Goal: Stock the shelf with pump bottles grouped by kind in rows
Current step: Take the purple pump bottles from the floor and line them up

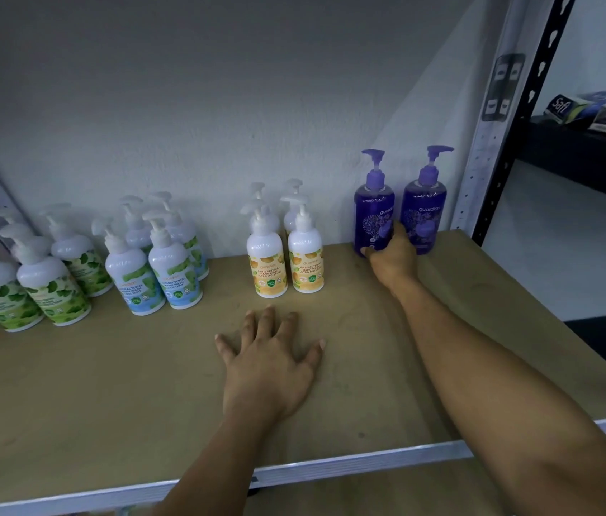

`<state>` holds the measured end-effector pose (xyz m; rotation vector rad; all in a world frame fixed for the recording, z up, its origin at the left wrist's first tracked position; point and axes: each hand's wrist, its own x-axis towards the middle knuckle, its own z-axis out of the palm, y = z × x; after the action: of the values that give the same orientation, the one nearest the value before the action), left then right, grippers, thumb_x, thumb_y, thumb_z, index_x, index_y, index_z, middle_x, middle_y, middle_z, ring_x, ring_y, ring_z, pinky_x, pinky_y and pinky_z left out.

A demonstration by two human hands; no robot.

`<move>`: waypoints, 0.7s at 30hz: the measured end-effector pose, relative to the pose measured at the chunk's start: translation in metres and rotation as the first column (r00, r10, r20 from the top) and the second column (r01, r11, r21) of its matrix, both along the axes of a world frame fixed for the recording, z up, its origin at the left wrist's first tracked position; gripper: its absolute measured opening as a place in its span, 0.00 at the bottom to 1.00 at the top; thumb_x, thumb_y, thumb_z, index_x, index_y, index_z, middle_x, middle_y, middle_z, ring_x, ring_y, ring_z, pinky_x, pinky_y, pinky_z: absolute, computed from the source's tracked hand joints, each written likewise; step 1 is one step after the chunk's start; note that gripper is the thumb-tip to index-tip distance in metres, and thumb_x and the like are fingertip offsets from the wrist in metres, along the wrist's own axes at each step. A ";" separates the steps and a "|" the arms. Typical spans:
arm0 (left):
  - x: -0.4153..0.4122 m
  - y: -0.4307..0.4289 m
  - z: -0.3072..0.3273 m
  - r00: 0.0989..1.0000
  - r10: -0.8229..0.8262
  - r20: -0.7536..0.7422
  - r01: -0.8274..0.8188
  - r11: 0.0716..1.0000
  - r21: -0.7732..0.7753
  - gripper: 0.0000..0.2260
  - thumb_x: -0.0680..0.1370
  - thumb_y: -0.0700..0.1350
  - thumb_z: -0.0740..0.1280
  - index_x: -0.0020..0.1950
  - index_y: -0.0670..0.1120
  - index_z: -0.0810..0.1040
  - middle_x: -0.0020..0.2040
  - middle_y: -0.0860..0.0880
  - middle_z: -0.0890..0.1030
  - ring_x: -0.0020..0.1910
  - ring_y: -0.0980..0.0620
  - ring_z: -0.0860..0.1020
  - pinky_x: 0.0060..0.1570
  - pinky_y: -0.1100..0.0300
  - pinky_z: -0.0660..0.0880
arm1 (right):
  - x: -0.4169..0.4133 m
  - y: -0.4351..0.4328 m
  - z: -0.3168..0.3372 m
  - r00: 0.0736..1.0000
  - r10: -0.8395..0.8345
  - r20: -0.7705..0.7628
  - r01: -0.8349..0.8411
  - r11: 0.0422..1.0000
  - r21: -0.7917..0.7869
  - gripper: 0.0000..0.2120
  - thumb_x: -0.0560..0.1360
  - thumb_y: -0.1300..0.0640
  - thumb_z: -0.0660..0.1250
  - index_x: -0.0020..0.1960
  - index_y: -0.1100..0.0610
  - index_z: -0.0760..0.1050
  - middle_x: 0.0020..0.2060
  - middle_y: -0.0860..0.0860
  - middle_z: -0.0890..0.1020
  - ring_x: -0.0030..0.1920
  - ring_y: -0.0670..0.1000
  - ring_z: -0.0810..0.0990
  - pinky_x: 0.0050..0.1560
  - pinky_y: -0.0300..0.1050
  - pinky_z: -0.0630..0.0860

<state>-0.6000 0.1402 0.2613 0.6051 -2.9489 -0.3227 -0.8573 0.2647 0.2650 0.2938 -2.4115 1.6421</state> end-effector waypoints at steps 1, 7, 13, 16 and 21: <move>0.000 0.000 0.000 1.000 0.000 0.003 0.000 1.000 0.001 0.32 0.77 0.73 0.46 0.79 0.60 0.57 0.82 0.52 0.53 0.81 0.48 0.46 0.73 0.29 0.43 | 0.000 -0.001 -0.001 1.000 -0.008 0.003 0.008 1.000 -0.001 0.31 0.71 0.59 0.77 0.70 0.55 0.69 0.63 0.53 0.79 0.62 0.55 0.78 0.61 0.48 0.75; 0.001 0.000 0.001 1.000 -0.008 0.004 0.008 1.000 -0.001 0.32 0.77 0.72 0.46 0.78 0.61 0.57 0.82 0.52 0.54 0.81 0.47 0.46 0.73 0.29 0.43 | 0.006 -0.004 -0.002 0.992 -0.108 -0.067 0.110 0.994 0.029 0.34 0.64 0.55 0.83 0.65 0.58 0.74 0.60 0.56 0.78 0.58 0.56 0.79 0.57 0.46 0.75; 0.001 0.000 0.000 1.000 -0.003 -0.005 0.003 1.000 0.003 0.32 0.77 0.72 0.46 0.78 0.60 0.57 0.81 0.52 0.54 0.81 0.48 0.46 0.73 0.30 0.43 | 0.008 -0.004 -0.003 0.991 -0.111 -0.073 0.112 0.994 0.010 0.34 0.64 0.55 0.83 0.65 0.59 0.73 0.60 0.56 0.80 0.59 0.57 0.80 0.58 0.45 0.75; 0.002 0.000 -0.001 1.000 -0.004 -0.013 0.004 1.000 -0.002 0.32 0.77 0.72 0.46 0.78 0.60 0.57 0.81 0.52 0.54 0.81 0.48 0.46 0.73 0.30 0.44 | 0.011 -0.003 -0.001 0.992 -0.110 -0.064 0.110 0.994 0.003 0.32 0.66 0.55 0.82 0.65 0.59 0.74 0.60 0.56 0.82 0.59 0.56 0.80 0.55 0.42 0.73; 0.001 0.000 0.000 1.000 -0.010 -0.007 0.010 1.000 0.001 0.32 0.77 0.72 0.46 0.79 0.60 0.57 0.82 0.52 0.53 0.81 0.48 0.46 0.73 0.30 0.43 | 0.011 -0.004 -0.001 0.989 -0.136 -0.062 0.137 0.991 0.006 0.31 0.67 0.55 0.81 0.66 0.58 0.74 0.60 0.55 0.82 0.59 0.56 0.80 0.54 0.41 0.72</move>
<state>-0.5988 0.1400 0.2616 0.5888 -2.9459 -0.3267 -0.8462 0.2611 0.2638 0.1738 -2.3404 1.5395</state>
